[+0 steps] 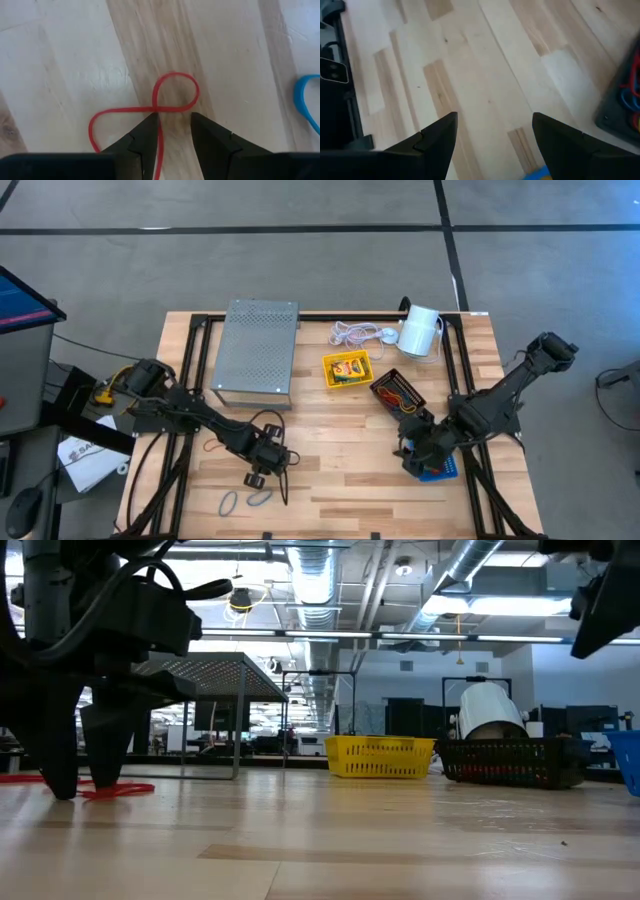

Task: Pick & Place Office Desk Supplies
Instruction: Put the red rubber band into the black bin

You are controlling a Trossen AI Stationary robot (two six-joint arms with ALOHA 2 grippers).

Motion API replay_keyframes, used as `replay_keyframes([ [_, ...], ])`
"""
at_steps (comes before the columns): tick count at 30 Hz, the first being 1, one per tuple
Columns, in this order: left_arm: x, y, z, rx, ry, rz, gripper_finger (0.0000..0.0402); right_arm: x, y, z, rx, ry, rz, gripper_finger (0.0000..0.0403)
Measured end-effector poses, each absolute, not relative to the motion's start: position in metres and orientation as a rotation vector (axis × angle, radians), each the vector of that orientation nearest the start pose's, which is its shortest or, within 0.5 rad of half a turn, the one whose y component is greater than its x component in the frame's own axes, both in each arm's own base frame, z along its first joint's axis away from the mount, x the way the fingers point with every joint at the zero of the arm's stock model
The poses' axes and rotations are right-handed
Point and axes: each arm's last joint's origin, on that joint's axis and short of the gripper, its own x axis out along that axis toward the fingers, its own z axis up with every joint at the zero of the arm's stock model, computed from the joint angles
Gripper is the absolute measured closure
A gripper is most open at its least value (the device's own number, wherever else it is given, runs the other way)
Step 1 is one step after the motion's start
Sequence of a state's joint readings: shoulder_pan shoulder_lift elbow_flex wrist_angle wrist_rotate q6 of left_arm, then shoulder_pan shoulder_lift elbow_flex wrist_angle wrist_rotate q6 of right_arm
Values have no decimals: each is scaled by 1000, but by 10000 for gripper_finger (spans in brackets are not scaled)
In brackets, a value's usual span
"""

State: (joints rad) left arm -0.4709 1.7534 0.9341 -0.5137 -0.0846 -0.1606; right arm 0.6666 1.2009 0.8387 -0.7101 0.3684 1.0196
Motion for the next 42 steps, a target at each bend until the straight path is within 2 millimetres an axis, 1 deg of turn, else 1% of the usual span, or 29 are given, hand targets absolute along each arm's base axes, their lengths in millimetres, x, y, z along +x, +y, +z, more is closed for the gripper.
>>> replay_keyframes([
  [5, 270, -134, 134, 227, 1290, -209, 289, 186, 129, 230, 376, 950, -221, 149],
  [12, 270, -133, 135, 233, 1280, -191, 289, 191, 133, 219, 346, 991, -240, 149],
  [16, 273, -128, 135, 220, 1281, -175, 289, 193, 134, 216, 341, 1001, -242, 149],
  [23, 278, -116, 135, 190, 1286, -140, 291, 195, 136, 219, 347, 971, -207, 149],
  [25, 278, -114, 135, 181, 1288, -140, 300, 195, 136, 219, 348, 970, -207, 149],
  [27, 277, -113, 134, 178, 1285, -138, 317, 195, 136, 219, 347, 970, -206, 149],
  [32, 275, -113, 132, 156, 1293, -159, 389, 196, 136, 219, 341, 969, -201, 149],
  [35, 275, -115, 131, 139, 1287, -152, 396, 197, 137, 220, 336, 957, -185, 149],
  [39, 274, -119, 131, 158, 1276, -155, 400, 199, 139, 221, 333, 938, -162, 149],
  [42, 272, -123, 135, 169, 1272, -164, 401, 199, 139, 221, 335, 931, -160, 149],
])
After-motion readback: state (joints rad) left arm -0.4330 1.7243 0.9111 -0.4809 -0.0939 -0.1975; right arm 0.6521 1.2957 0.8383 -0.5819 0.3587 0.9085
